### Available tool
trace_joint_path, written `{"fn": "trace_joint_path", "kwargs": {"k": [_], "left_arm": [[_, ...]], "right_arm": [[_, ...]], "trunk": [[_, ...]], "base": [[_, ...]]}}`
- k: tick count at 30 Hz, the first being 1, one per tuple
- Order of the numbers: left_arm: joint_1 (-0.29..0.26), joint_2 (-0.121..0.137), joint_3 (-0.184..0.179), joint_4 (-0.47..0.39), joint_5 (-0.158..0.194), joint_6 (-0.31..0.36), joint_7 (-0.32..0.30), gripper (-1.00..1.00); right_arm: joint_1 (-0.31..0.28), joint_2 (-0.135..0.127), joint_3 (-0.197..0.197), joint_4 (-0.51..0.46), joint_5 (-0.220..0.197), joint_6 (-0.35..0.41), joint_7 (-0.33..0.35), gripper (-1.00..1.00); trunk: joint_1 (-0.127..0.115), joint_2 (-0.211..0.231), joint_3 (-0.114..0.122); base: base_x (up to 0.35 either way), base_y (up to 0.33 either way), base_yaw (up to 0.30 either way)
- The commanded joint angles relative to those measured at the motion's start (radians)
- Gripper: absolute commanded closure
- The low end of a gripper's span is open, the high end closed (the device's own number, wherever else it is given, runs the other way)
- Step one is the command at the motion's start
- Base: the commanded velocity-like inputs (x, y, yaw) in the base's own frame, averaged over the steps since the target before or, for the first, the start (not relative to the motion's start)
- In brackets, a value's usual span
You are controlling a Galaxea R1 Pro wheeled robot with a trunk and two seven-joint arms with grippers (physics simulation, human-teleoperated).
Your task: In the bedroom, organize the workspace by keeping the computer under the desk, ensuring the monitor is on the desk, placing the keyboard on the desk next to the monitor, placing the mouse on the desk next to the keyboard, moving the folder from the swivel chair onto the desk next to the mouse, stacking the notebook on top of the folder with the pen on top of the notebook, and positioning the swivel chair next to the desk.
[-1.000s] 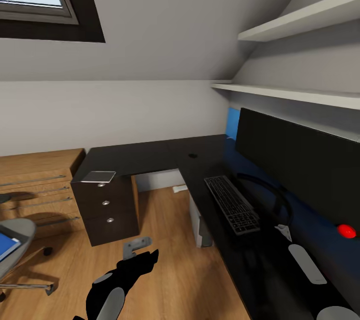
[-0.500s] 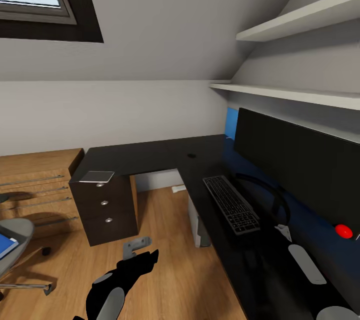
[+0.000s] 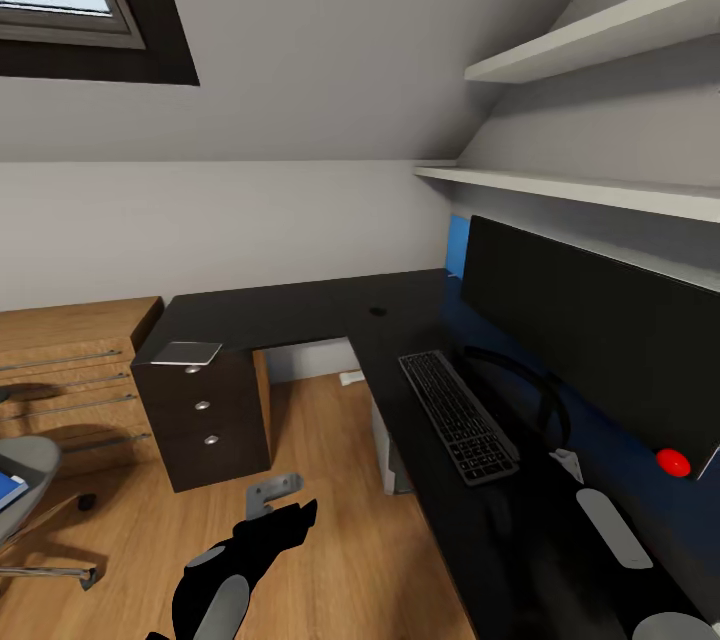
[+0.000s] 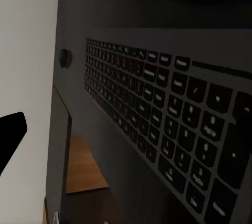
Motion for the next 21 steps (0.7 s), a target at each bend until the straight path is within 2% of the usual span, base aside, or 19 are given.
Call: {"fn": "trace_joint_path", "kwargs": {"k": [1,8,21], "left_arm": [[-0.001,0.000,-0.001,-0.001,0.010,0.001,0.010,-1.00],[-0.001,0.000,-0.001,0.000,0.009,0.001,0.010,-1.00],[-0.001,0.001,0.001,0.000,0.010,0.001,0.010,-1.00]], "right_arm": [[0.000,0.000,-0.002,-0.001,-0.008,0.005,-0.005,-1.00],[0.000,0.000,-0.002,-0.001,-0.008,0.005,-0.005,-1.00],[0.000,0.000,-0.002,-0.001,-0.008,0.005,-0.005,-1.00]], "trunk": [[0.000,-0.001,-0.001],[0.000,-0.001,-0.001],[0.000,-0.001,-0.001]], "base": [[0.000,-0.008,0.000],[-0.092,-0.063,0.000],[-0.275,-0.159,0.000]]}}
